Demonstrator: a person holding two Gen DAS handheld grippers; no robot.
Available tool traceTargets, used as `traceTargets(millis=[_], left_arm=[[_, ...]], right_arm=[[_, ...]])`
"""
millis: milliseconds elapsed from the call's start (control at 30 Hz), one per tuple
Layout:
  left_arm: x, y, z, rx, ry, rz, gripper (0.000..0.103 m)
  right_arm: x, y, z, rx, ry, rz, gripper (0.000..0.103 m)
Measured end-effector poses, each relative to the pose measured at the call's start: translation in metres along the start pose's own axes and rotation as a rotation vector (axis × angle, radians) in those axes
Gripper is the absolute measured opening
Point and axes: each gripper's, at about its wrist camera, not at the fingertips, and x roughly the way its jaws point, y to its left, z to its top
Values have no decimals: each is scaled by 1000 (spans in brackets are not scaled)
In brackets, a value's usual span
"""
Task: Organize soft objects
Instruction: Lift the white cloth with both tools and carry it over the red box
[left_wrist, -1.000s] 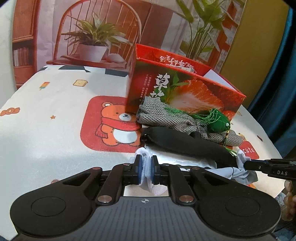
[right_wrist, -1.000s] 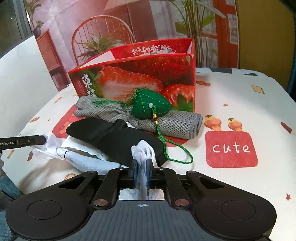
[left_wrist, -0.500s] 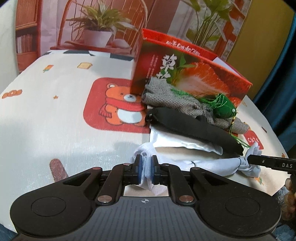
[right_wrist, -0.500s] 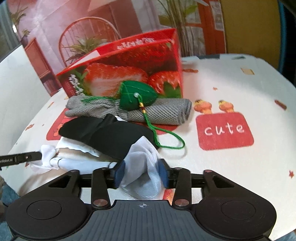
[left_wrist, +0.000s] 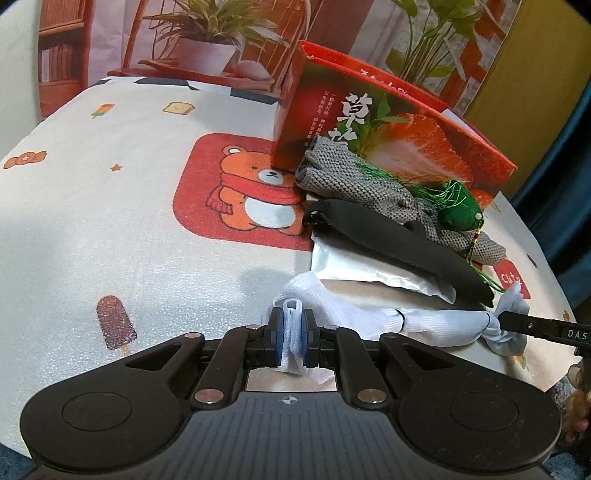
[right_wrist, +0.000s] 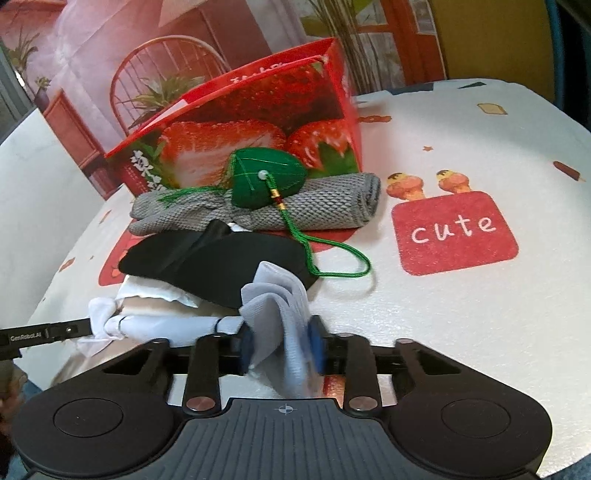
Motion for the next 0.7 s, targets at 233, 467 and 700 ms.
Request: traceTargets(millis=[233, 467, 700], left_arm=[[-27, -7, 12, 13, -117, -39, 10], [-60, -24, 45, 49, -247, -70, 10], [-67, -49, 104, 111, -348, -87, 10]], right_arm=[[-23, 13, 11, -50, -78, 34, 12], [-53, 22, 46, -77, -205, 75, 12], [-65, 28, 107, -115, -295, 82, 12]])
